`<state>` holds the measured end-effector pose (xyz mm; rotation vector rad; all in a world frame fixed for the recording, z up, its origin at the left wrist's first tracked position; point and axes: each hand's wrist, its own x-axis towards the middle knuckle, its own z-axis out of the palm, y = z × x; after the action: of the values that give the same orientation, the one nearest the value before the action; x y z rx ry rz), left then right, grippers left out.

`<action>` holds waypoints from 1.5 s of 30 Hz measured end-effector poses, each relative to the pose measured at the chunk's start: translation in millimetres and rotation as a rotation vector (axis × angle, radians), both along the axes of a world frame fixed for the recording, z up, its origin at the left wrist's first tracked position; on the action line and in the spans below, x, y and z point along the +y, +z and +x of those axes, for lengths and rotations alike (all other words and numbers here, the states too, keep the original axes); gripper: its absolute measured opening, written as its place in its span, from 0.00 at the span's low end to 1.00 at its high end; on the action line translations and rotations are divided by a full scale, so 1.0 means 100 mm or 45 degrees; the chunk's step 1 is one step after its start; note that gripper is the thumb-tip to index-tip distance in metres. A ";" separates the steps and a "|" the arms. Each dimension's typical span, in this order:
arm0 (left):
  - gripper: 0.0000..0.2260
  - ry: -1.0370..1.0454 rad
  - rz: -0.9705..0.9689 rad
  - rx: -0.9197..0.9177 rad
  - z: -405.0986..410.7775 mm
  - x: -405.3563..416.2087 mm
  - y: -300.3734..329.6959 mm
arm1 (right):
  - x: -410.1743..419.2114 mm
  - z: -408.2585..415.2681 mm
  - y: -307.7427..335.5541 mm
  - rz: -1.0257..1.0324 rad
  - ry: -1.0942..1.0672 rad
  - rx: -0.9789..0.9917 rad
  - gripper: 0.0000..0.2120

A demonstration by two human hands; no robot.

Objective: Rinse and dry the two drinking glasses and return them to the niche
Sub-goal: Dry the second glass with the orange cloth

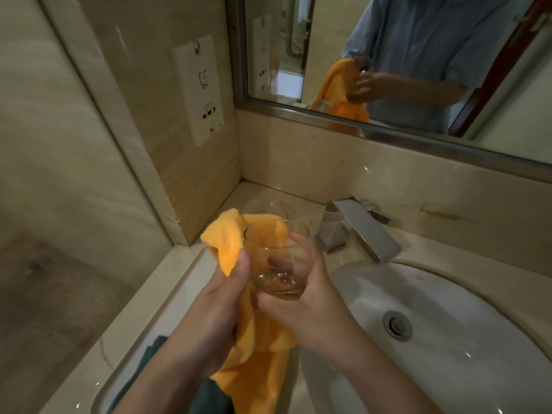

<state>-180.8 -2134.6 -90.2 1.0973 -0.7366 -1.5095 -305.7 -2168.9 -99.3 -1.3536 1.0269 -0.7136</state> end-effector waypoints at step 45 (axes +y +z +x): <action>0.06 0.619 -0.064 -0.806 0.04 -0.25 0.21 | 0.04 -0.16 0.12 0.289 0.092 -0.070 0.37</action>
<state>-177.2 -2159.2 -68.8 1.6027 -0.8413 -0.7242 -321.3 -2164.4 -87.6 -1.1623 0.9796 -0.5593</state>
